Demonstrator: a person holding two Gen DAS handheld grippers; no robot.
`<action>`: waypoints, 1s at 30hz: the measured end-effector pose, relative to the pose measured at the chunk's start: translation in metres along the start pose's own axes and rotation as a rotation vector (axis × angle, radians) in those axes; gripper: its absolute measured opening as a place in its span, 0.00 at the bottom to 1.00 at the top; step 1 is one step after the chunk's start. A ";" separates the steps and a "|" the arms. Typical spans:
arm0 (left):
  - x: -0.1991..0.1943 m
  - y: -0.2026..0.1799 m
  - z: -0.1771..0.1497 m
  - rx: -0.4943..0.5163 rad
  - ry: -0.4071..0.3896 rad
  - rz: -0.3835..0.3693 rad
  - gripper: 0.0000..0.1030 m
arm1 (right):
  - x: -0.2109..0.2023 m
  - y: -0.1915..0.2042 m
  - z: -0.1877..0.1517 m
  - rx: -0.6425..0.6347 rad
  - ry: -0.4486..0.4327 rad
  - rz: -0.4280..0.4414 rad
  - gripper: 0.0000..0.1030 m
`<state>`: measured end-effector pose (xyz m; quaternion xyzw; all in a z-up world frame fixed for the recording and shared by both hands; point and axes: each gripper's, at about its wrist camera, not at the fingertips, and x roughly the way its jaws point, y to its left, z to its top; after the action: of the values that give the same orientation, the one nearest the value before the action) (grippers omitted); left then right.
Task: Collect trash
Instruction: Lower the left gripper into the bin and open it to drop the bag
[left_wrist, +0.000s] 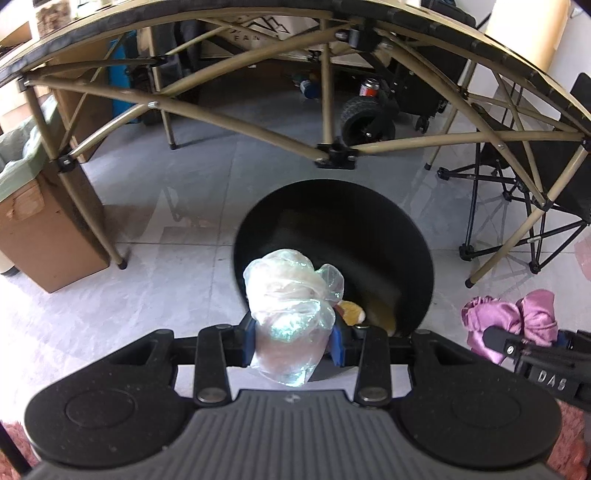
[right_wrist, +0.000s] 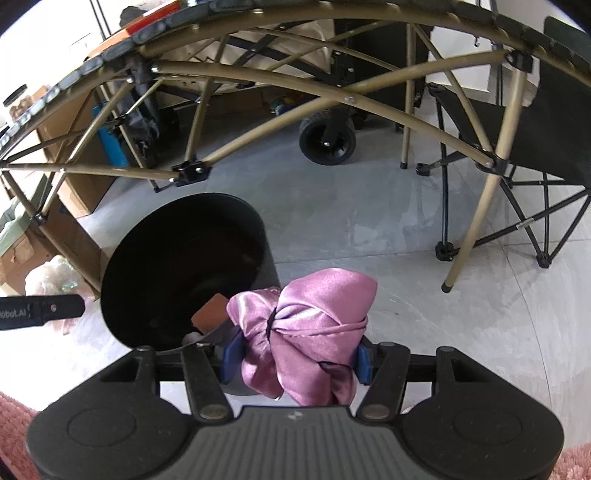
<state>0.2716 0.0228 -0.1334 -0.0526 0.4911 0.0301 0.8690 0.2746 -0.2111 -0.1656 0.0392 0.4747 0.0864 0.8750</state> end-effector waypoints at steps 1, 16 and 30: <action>0.002 -0.005 0.002 0.005 0.004 -0.002 0.37 | 0.001 -0.003 0.000 0.007 0.002 -0.004 0.55; 0.032 -0.049 0.038 -0.020 0.072 -0.017 0.37 | 0.013 -0.032 -0.003 0.071 0.022 -0.055 0.55; 0.057 -0.056 0.044 -0.048 0.114 0.022 0.37 | 0.014 -0.036 -0.003 0.086 0.019 -0.086 0.55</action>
<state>0.3440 -0.0277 -0.1560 -0.0695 0.5396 0.0482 0.8377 0.2838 -0.2433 -0.1845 0.0558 0.4873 0.0285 0.8710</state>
